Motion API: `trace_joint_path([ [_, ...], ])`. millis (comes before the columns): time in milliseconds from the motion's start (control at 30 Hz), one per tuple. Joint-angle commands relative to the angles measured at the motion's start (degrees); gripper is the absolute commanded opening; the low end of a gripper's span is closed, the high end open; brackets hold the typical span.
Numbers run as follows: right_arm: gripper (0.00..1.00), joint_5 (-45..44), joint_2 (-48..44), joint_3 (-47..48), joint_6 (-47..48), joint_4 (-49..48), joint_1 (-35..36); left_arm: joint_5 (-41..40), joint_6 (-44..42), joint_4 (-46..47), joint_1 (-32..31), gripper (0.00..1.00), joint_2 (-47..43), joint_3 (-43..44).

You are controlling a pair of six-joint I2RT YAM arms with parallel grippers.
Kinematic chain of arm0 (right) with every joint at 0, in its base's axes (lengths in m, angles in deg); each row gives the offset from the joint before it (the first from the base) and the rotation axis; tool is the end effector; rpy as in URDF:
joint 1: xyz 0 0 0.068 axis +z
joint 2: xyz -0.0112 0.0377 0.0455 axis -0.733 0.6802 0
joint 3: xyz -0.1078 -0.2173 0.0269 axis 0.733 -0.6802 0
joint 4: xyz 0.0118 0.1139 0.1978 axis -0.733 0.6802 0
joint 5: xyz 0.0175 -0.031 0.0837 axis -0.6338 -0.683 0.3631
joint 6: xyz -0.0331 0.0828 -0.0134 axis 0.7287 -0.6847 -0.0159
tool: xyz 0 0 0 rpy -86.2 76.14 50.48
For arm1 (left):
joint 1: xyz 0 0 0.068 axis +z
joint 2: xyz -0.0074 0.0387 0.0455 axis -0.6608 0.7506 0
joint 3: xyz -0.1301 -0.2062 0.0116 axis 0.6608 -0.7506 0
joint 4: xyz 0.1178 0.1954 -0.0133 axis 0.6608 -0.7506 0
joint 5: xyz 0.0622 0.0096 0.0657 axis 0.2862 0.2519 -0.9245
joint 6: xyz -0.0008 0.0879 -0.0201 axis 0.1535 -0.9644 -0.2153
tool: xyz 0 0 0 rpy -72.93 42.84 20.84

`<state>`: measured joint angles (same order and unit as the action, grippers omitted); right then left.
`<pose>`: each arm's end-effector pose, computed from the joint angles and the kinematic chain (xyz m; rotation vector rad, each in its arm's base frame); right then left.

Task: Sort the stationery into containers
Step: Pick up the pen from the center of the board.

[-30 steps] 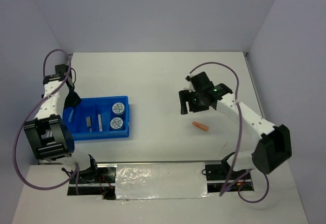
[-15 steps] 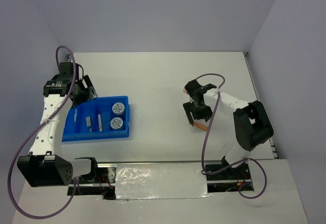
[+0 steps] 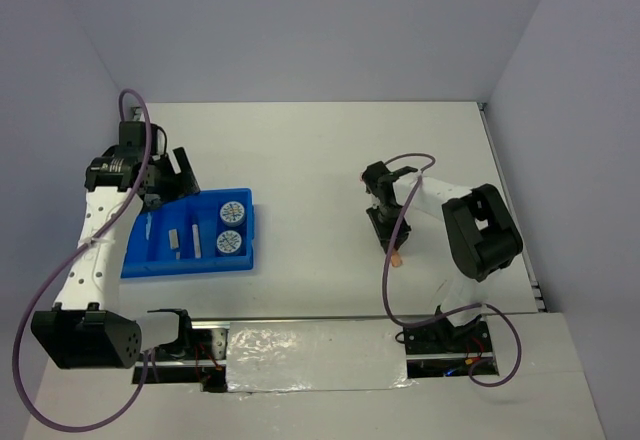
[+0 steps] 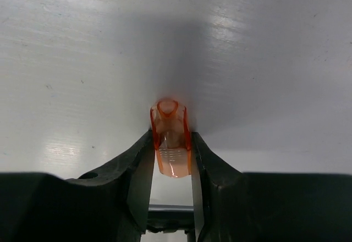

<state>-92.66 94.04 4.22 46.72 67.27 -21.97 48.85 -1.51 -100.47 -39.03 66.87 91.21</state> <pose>0.2427 0.1084 0.0983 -0.4565 3.0614 -0.0814 0.2331 0.0191 0.2865 -0.6492 2.4132 -0.0201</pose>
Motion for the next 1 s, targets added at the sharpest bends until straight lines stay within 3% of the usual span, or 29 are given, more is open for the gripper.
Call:
trace_joint_path([
  [0, 0.22, 3.80, 1.40, -0.60, -2.29, -5.80, 0.76, 3.50, -0.95, 0.20, -0.48, 0.96, 0.25, 3.30],
  [33, 0.16, 6.34, 0.62, -0.59, -3.34, -7.13, 1.19, 6.73, -0.87, 0.47, -0.40, 0.96, 0.25, 3.22],
  [100, 0.14, 12.85, -2.72, -0.68, -4.84, -12.12, 1.55, 13.67, -0.78, 3.44, -0.57, 0.97, -0.36, 2.00],
  [167, 0.13, 17.41, -7.97, -0.16, -7.65, -15.39, 3.82, 27.81, 0.01, 8.69, -1.09, 0.97, -1.41, 0.33],
  [267, 0.13, 19.11, -15.53, 1.94, -10.99, -20.93, 10.21, 39.59, 6.76, 14.95, -3.63, 0.98, -2.74, -4.07],
  [367, 0.14, 17.71, -20.29, 5.54, -12.31, -26.55, 17.43, 45.06, 19.47, 28.27, -7.14, 0.99, -6.33, -9.42],
  [533, 0.14, 19.99, -21.19, 9.85, -14.60, -31.31, 22.54, 44.57, 29.01, 36.15, -12.78, 0.99, -7.14, -10.32],
  [667, 0.14, 17.53, -21.36, 14.51, -13.90, -31.40, 25.45, 42.89, 29.02, 32.64, -14.63, 0.97, -5.38, -6.89],
  [833, 0.14, 15.59, -16.80, 23.04, -12.32, -24.64, 26.16, 42.36, 29.99, 33.43, -16.56, 0.93, -5.03, -6.80],
  [967, 0.15, 14.89, -14.60, 27.17, -12.66, -22.96, 26.42, 41.22, 28.58, 31.23, -18.06, 0.85, -3.88, -6.71],
])
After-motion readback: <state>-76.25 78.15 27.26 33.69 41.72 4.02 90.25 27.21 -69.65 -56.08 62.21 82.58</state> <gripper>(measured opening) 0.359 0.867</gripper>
